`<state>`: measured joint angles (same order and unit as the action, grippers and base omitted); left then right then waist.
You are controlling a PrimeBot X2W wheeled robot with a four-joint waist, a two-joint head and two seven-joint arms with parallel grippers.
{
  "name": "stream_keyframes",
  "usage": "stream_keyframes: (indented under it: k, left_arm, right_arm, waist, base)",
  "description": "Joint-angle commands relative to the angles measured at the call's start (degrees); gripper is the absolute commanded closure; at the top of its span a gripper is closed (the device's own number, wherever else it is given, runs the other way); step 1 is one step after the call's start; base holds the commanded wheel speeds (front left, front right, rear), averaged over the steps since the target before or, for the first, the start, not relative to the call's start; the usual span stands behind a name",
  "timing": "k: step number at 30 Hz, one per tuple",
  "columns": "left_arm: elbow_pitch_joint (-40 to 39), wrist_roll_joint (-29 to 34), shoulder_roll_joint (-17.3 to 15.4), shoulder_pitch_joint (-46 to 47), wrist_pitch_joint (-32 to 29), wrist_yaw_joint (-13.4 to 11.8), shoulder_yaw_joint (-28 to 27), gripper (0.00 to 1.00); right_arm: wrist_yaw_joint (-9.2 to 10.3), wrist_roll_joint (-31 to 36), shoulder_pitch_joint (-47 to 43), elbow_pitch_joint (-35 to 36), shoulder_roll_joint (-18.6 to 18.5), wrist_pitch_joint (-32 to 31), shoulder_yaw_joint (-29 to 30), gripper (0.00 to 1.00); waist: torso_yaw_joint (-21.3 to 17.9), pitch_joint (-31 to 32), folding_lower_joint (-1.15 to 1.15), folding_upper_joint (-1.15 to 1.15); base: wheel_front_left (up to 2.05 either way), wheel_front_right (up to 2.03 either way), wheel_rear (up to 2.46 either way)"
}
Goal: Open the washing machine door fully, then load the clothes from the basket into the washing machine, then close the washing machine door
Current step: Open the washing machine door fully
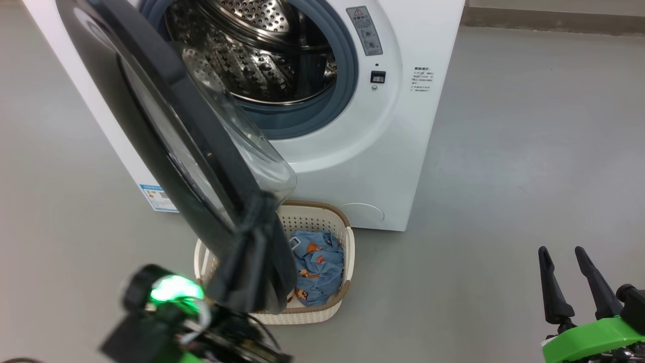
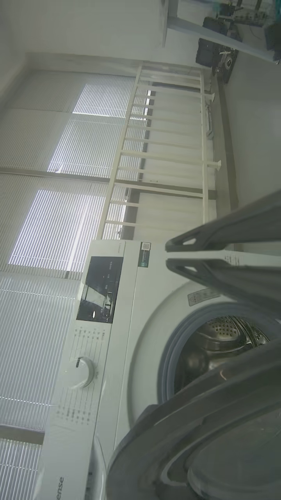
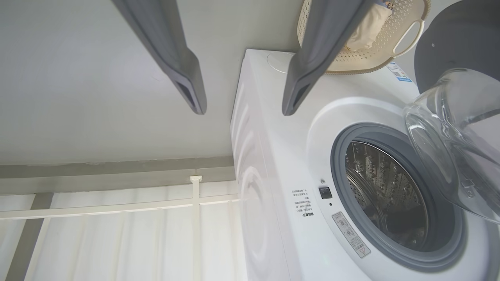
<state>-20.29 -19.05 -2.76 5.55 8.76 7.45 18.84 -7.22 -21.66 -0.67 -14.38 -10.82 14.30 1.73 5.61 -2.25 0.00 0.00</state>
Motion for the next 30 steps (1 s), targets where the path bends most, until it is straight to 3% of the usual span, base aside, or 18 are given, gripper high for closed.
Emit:
stream_keyframes:
  k: [1,11,30]
  left_arm:
    - [-0.6,-1.3,-0.2,1.1,-1.0,-0.2,1.2,1.0]
    - [11.5,-9.3,-0.1,3.7,-0.2,-1.9,7.9,1.0]
    - [31.8,-15.4,-0.1,10.6,4.3,-2.6,9.3,1.0]
  right_arm:
    - [-0.26,0.4,-0.1,1.5,-0.8,0.7,-1.5,0.0]
    - [-0.26,0.3,0.3,1.3,-0.5,0.7,-1.6,0.0]
    - [-0.26,0.6,0.9,2.1,-0.7,0.7,-1.4,0.0]
  waist:
    - [-0.2,0.0,0.0,0.0]
    - [-1.1,-0.1,0.0,0.0]
    - [-0.7,-1.1,0.0,0.0]
  base:
    - [0.0,0.0,0.0]
    - [0.0,0.0,0.0]
    - [0.0,0.0,0.0]
